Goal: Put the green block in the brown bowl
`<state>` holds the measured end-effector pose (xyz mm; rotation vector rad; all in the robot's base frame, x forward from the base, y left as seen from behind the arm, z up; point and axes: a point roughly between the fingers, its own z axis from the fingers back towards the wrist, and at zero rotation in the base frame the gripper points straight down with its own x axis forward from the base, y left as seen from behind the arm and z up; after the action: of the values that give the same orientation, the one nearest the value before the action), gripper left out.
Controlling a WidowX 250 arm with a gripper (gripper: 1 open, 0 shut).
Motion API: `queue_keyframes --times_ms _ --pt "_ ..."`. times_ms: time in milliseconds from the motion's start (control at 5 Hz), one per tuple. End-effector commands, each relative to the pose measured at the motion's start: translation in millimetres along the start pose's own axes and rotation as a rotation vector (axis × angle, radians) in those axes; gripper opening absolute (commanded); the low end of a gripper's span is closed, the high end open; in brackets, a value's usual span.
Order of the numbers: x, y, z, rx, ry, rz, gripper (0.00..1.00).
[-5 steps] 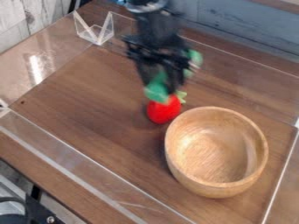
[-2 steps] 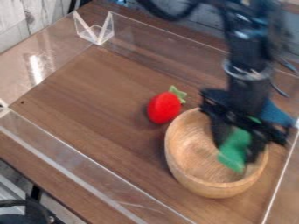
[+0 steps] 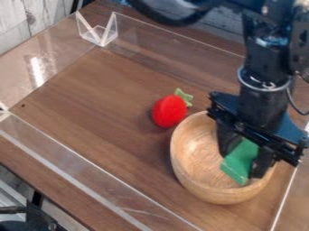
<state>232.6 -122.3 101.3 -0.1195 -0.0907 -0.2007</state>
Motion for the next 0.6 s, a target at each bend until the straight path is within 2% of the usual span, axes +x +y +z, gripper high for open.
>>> queue_keyframes --times_ms 0,200,400 --pt "-1.7 -2 25.3 0.025 -0.055 0.036 0.0" --pt "-4.8 -3 36.0 0.054 -0.071 0.046 0.0" --pt "-15.6 11 30.3 0.056 -0.09 0.089 0.0"
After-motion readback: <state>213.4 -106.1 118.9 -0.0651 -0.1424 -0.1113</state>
